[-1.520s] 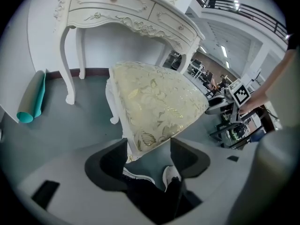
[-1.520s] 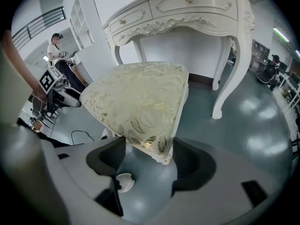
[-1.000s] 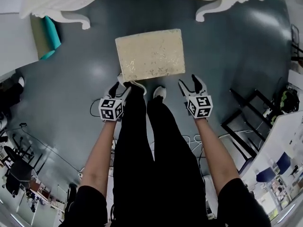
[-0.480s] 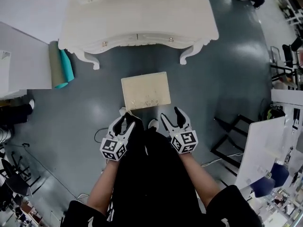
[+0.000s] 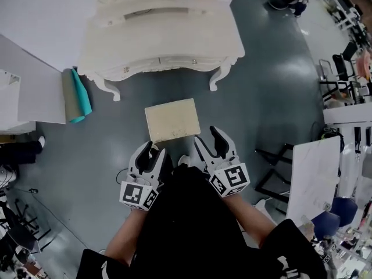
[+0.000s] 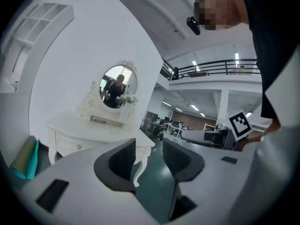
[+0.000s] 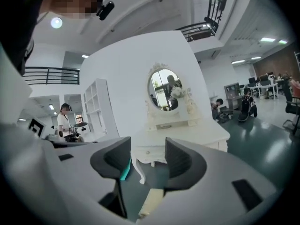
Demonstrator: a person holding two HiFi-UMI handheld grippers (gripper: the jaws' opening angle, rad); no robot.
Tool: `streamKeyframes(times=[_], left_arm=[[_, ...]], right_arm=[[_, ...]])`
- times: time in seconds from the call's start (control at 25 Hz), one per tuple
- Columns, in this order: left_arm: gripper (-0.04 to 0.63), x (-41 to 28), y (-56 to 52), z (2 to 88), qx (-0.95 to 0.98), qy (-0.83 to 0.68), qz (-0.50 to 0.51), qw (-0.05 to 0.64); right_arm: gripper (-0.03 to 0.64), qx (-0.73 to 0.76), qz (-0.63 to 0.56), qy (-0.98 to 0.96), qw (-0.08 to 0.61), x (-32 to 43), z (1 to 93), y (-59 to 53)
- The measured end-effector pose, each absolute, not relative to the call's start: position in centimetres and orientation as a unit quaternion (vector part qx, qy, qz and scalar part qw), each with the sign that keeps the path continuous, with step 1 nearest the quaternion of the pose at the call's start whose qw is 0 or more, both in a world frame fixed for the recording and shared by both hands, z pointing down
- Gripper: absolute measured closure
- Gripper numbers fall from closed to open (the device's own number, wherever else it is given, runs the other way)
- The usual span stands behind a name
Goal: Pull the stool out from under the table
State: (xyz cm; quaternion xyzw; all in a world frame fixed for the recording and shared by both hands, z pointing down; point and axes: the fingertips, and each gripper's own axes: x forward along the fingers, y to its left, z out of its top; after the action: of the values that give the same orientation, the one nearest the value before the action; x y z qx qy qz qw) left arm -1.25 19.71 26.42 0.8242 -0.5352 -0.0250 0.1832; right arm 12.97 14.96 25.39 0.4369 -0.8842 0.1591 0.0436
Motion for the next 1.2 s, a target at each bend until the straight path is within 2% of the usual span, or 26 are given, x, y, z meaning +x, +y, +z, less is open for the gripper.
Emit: streamKeyframes(times=[0.08, 0.12, 0.28, 0.36, 0.44, 0.52, 0.76, 1.2], left_arm=[[0.415, -0.8, 19.8, 25.3, 0.827, -0.540, -0.015, 0.157], [0.429, -0.5, 19.8, 24.8, 0.828, -0.542, -0.010, 0.144], [0.458, 1.4, 19.7, 22.2, 0.836, -0.532, -0.022, 0.132], [0.505, 1.6, 19.6, 20.8, 0.835, -0.532, -0.039, 0.134], [0.559, 1.3, 19.2, 19.4, 0.833, -0.538, -0.041, 0.122], [0.578, 1.2, 19.0, 18.4, 0.835, -0.538, -0.034, 0.111], [0.580, 3.0, 18.5, 16.7, 0.841, -0.526, -0.055, 0.113], [0.580, 5.1, 17.8, 13.0, 0.839, -0.537, -0.073, 0.055]], right_arm=[[0.438, 0.425, 0.136, -0.895, 0.025, 12.9, 22.4, 15.0], [0.459, 0.418, 0.125, -0.900, 0.018, 12.8, 21.1, 15.0], [0.494, 0.404, 0.096, -0.910, -0.010, 12.5, 17.4, 15.3], [0.558, 0.399, 0.101, -0.911, -0.013, 12.2, 16.7, 16.0], [0.582, 0.395, 0.103, -0.913, -0.012, 11.5, 16.2, 16.7], [0.592, 0.391, 0.089, -0.916, -0.010, 10.9, 15.6, 17.2], [0.597, 0.387, 0.039, -0.921, -0.013, 10.5, 14.0, 17.5], [0.598, 0.396, -0.002, -0.918, -0.009, 10.4, 12.4, 17.3]])
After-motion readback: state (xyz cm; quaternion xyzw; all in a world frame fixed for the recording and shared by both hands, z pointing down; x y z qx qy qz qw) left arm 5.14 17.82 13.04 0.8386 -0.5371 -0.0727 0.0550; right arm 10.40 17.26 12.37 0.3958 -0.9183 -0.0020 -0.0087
